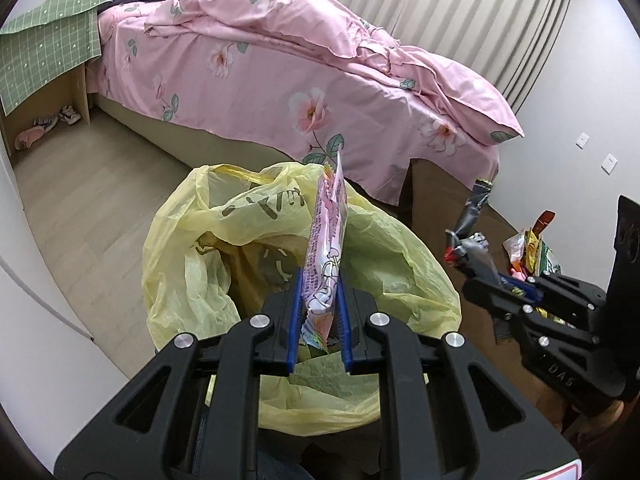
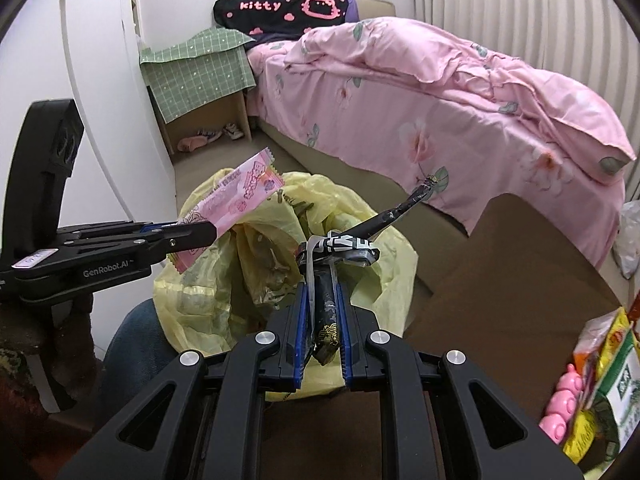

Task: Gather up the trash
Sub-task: 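Carry both items over the yellow trash bag and open both grippers, then return to the table and grasp the red wrapper with the left gripper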

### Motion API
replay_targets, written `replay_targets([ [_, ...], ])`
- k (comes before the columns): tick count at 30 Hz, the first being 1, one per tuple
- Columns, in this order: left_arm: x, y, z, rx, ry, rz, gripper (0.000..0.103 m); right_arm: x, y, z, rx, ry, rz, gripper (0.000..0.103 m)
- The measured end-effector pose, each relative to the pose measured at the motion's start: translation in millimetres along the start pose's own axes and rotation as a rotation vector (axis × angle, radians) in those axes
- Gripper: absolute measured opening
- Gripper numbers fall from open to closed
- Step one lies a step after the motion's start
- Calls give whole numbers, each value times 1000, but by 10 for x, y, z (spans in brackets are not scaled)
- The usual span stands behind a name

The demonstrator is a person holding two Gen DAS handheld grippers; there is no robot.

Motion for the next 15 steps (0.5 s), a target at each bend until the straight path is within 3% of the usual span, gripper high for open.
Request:
replay_targets([
  [2,23,-32,-5,-22,0,8,19,36,-26,2,4,-2,-12,15],
  [4,23,-56,-3,-45,4,22,34,62,-34,17,6,0,-19,16],
  [7,10,-82,-11,-67,12,32,46,116,-50,58,6,-11,-22,26],
  [9,-15,-104,-26,-83,21,32,48,130,-25,78,19,-13,-21,39],
  [15,-142,-114,-69,-95,50,7,52,17,74,109,50,9,-24,42],
])
Point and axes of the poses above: each gripper's, at about its wrist camera, not at the fingertips, and x roughly the way its jaws point, y to its right, z to its underside, the point moved 10 cm from there along x, roughly the way its jaws point, and after that the axes turned 13 degrees about z, right-handed, at the moved point
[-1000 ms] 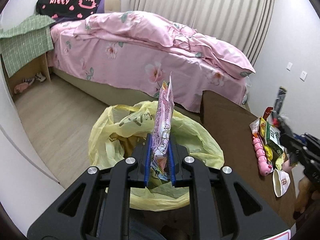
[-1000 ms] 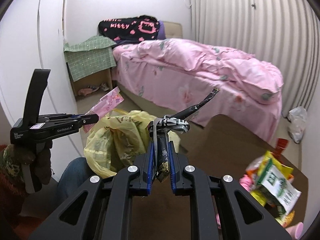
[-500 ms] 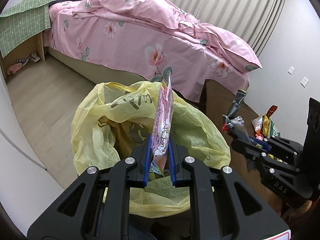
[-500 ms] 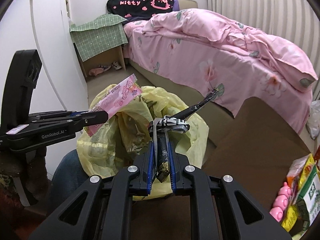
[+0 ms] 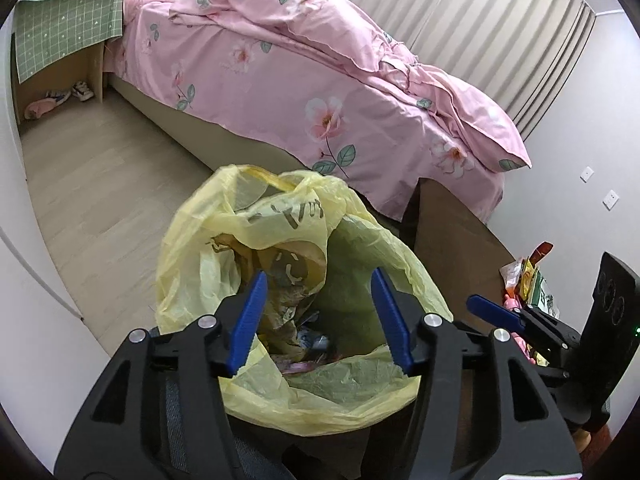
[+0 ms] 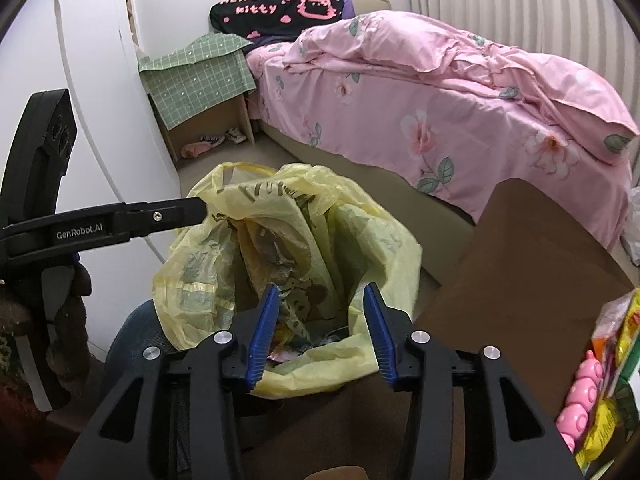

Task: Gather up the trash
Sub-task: 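Return to the table and grasp the red wrapper with the left gripper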

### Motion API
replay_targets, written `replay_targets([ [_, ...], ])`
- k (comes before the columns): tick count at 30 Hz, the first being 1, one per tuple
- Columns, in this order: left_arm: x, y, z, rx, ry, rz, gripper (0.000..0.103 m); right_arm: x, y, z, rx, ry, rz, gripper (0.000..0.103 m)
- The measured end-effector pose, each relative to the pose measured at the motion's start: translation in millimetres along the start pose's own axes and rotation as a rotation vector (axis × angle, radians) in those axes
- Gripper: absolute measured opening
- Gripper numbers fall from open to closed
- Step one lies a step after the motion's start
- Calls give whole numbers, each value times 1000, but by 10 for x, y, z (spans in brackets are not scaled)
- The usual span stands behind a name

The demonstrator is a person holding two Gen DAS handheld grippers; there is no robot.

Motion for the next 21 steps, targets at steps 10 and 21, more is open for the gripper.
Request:
replay_targets([
  [10,45,779,72,147,-8,81,53,-707,815,283,86,92,186,44],
  [21,597,2157,597,377,-91,277,54,-1490,2047,1266,232,76,447,56],
])
Point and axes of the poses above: each gripper's, at about its wrist camera, not at the fingertips, and x roughly the way its jaws point, y to its right, z to its underside, the point moved 10 cm from there along x, roughly the way its jaws point, and after that the axes turned 13 degrees about z, right-handed, at the moved point
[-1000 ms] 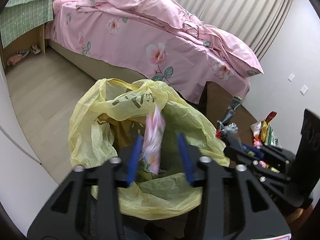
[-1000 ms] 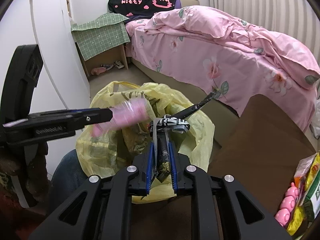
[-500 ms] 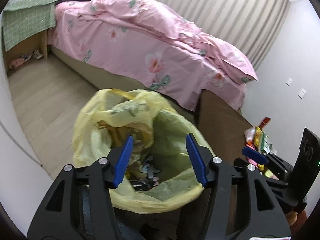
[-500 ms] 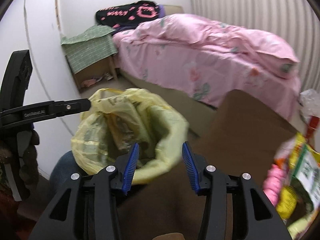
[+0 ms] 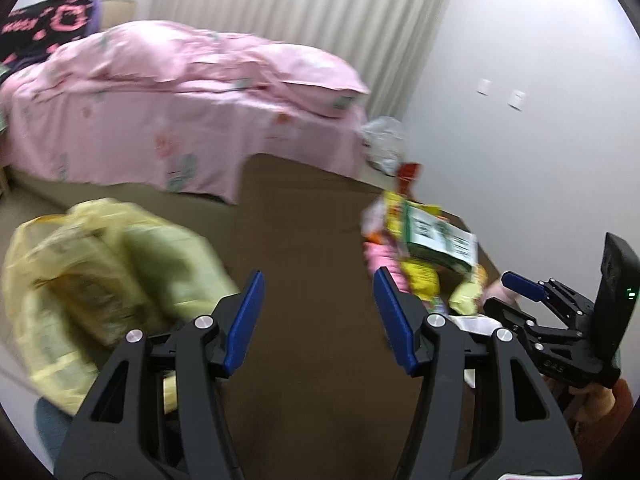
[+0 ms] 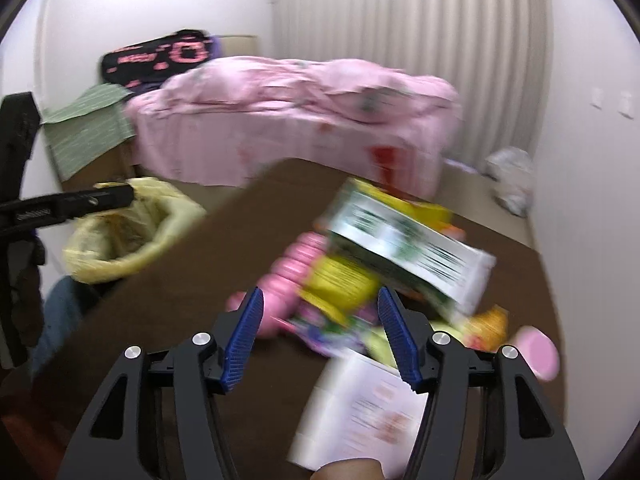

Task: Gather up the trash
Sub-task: 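Return to the table and grasp the red wrapper with the left gripper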

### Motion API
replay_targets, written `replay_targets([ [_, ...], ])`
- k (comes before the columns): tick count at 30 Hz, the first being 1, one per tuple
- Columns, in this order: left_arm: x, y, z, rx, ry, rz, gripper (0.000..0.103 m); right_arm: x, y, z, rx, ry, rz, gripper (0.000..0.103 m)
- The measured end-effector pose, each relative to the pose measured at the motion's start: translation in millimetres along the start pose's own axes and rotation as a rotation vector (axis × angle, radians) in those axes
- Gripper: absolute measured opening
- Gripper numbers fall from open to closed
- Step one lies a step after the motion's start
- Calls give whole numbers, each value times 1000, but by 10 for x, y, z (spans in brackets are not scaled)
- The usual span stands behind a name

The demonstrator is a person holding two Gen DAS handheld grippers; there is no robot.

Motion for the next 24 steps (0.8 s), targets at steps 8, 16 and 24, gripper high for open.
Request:
replay_targets([
  [8,916,784,-100,175,-87,151,54,17,765,505,61,-82,132,56],
  [16,1862,875,-891,259,-52,94,54,105,1151,705,157,-70,210,56],
  [24,2642,600,-983,187,-210,17,30,184,1169,797,204,-99,172,56],
])
Point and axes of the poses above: each gripper's, at about its wrist camera, not at the fingertips, and x roughly the way its jaws point, y to its right, z to its underside, the point moved 10 cm from there along x, roughly the way its jaws point, and after that the axes turned 13 degrees about z, right-handed, at the moved point
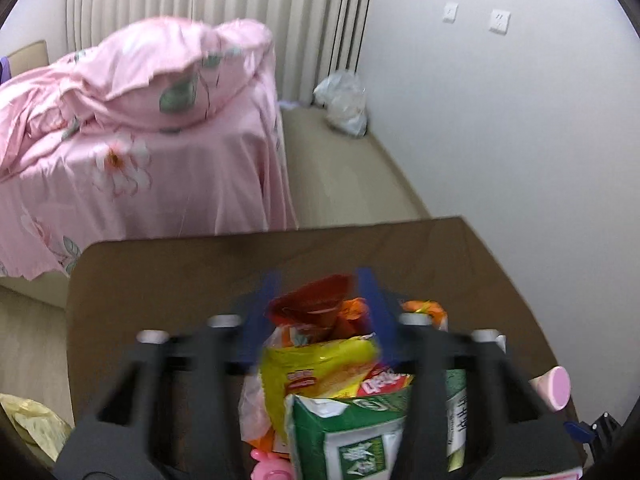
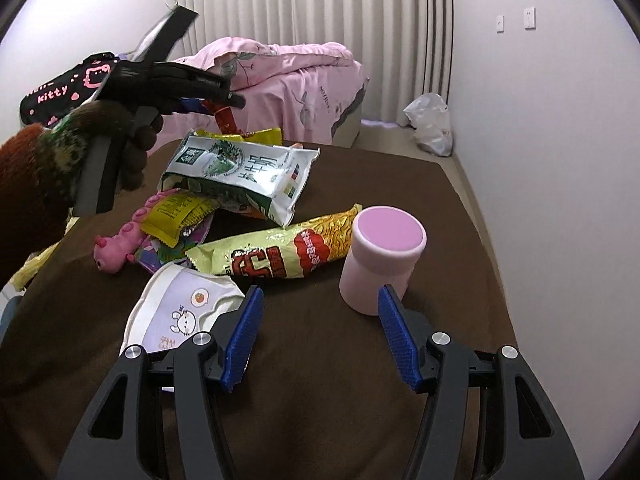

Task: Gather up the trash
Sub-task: 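Return to the table and grasp the red wrapper with the left gripper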

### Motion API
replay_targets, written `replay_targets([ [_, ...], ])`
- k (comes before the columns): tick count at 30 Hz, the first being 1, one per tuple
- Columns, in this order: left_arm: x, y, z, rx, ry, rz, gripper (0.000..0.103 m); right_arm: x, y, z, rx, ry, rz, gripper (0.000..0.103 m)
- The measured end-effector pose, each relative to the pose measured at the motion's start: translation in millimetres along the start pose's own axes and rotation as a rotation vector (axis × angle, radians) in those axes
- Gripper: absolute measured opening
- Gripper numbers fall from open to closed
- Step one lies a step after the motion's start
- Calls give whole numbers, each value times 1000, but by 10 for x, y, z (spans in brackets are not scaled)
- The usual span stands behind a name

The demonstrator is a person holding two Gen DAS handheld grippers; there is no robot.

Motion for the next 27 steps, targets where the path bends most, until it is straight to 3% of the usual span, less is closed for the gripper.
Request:
replay_targets([
  [11,-1108,-195,360,-92,149,69,29,12,-157,-59,3,6,-33,56],
  [19,-1675,-262,953,-190,157,114,29,-7,-320,-253,7,8,-52,56],
  [27,-1891,-283,1669,-245,138,101,29,229,-559,-402,-42,-30,-22,56],
])
Point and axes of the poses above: each gripper's, at about its wrist camera, not at the fingertips, and x roughly the way its jaws point, y to its right, z to its underside, the point moved 10 cm from there along x, roughly the way its jaws point, and after that the axes turned 13 degrees about z, right-handed, at the moved point
